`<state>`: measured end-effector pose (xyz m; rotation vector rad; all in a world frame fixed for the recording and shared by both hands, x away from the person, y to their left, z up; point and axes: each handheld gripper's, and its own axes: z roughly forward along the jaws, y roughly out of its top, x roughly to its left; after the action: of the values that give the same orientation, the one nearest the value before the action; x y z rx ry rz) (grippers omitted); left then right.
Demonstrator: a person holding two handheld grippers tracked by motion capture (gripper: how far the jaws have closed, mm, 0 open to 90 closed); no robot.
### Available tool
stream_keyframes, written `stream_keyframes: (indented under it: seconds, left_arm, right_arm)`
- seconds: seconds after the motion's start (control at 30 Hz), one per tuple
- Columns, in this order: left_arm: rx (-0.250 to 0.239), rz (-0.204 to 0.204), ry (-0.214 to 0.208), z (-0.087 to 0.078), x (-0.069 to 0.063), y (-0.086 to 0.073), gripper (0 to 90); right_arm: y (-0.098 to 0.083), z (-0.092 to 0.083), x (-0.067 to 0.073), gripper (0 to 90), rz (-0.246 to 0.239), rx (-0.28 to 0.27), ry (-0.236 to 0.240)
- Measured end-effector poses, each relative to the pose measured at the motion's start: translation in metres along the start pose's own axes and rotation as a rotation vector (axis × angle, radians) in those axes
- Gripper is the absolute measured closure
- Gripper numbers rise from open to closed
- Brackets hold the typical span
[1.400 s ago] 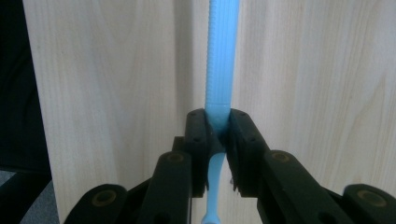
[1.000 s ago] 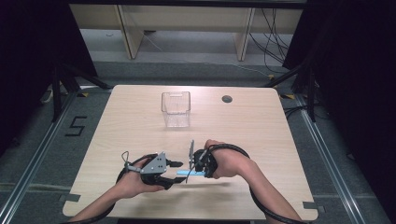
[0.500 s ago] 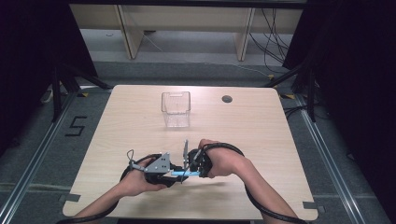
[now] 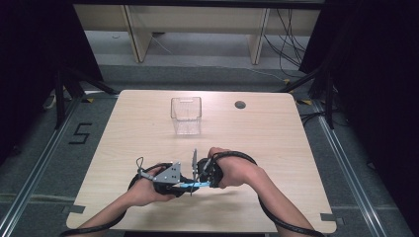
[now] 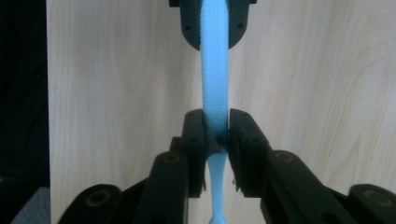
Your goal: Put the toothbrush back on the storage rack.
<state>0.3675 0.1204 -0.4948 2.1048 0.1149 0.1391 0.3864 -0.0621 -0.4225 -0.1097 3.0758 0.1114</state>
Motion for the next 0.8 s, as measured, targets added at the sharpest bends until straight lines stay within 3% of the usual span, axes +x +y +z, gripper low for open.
stream_keyframes:
  seconds: [0.03, 0.1, 0.17, 0.2, 0.37, 0.4, 0.43, 0.5, 0.53, 0.57, 0.6, 0.67, 0.8]
  left_arm:
    - [-0.021, -0.02, -0.004, 0.0, 0.0, 0.0, 77.8]
    - [-0.026, -0.021, 0.011, -0.003, 0.001, -0.001, 77.9]
    - [-0.038, -0.035, 0.026, -0.004, 0.002, -0.002, 77.9]
    - [-0.032, -0.039, 0.044, -0.006, 0.002, -0.002, 77.9]
    - [-0.05, -0.056, 0.108, -0.01, 0.005, -0.006, 77.9]
    - [-0.05, -0.056, 0.108, -0.01, 0.005, -0.006, 78.0]
    - [-0.06, -0.073, 0.131, -0.013, 0.006, -0.008, 77.9]
    - [-0.077, -0.088, 0.154, -0.016, 0.006, -0.01, 77.9]
    - [-0.079, -0.093, 0.171, -0.018, 0.007, -0.01, 77.9]
    - [-0.103, -0.11, 0.181, -0.019, 0.007, -0.011, 77.9]
    - [-0.097, -0.11, 0.201, -0.022, 0.008, -0.012, 78.0]
    - [-0.133, -0.129, 0.221, -0.024, 0.008, -0.014, 77.9]
    - [-0.175, -0.149, 0.259, -0.028, 0.008, -0.016, 77.9]
  right_arm:
    - [0.0, -0.003, 0.002, 73.7, 0.049, 0.011, -0.002]
    - [-0.002, -0.006, -0.001, 69.4, 0.037, -0.022, -0.03]
    - [-0.005, -0.01, -0.001, 66.7, 0.085, -0.055, -0.045]
    - [-0.008, -0.011, -0.004, 65.5, 0.052, -0.092, -0.069]
    - [-0.021, -0.022, 0.001, 60.8, 0.165, -0.157, -0.107]
    - [-0.021, -0.022, 0.001, 60.8, 0.165, -0.157, -0.107]
    - [-0.028, -0.025, 0.005, 58.6, 0.231, -0.199, -0.13]
    - [-0.035, -0.027, 0.008, 57.6, 0.277, -0.252, -0.137]
    - [-0.038, -0.027, 0.01, 56.9, 0.297, -0.299, -0.116]
    - [-0.042, -0.028, 0.01, 55.8, 0.294, -0.329, -0.127]
    - [-0.046, -0.027, 0.013, 54.2, 0.338, -0.358, -0.146]
    - [-0.053, -0.025, 0.016, 53.2, 0.39, -0.418, -0.167]
    - [-0.065, -0.016, 0.024, 50.4, 0.472, -0.545, -0.2]
